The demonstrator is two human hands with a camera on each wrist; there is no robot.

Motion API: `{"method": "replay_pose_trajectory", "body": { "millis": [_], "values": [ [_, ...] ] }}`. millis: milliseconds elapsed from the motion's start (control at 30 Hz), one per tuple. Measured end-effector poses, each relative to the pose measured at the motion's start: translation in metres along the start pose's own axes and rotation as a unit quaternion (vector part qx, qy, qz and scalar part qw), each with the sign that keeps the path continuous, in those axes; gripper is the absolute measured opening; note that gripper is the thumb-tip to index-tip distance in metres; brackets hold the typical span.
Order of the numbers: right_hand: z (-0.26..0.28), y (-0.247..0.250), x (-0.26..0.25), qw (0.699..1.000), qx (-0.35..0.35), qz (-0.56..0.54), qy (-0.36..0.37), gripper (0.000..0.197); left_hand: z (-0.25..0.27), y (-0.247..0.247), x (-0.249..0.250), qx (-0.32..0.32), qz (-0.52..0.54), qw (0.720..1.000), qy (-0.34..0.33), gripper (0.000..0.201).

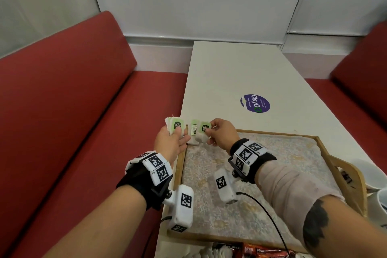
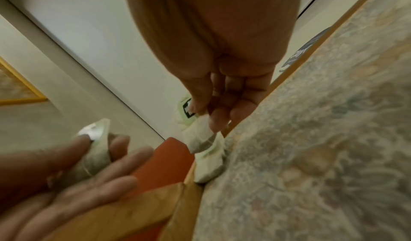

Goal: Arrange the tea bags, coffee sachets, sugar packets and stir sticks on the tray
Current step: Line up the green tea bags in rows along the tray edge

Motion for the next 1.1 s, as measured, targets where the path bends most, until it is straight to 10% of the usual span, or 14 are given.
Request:
{"method": "replay_pose_trajectory", "body": {
  "millis": [567, 1100],
  "values": [
    [-0.016, -0.036, 0.013, 0.995, -0.030, 0.063, -0.073, 0.029, -0.001, 0.002, -0.003, 0.004, 0.003, 1.000, 0.020, 0.012],
    [-0.002, -0.041, -0.003, 0.949, -0.063, 0.309, 0.014, 0.032, -0.001, 0.000, -0.003, -0.001, -0.008, 1.000, 0.025, 0.020]
  ]
}}
Point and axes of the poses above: each hand's wrist, its own z-axis away from the middle knuckle, its own y-axis out of the back of the hand, x = y × z, the point moved 5 cm from there along -z, towards the middle knuckle, and after that the axes turned 3 degrees about y, right-handed, at the moved point
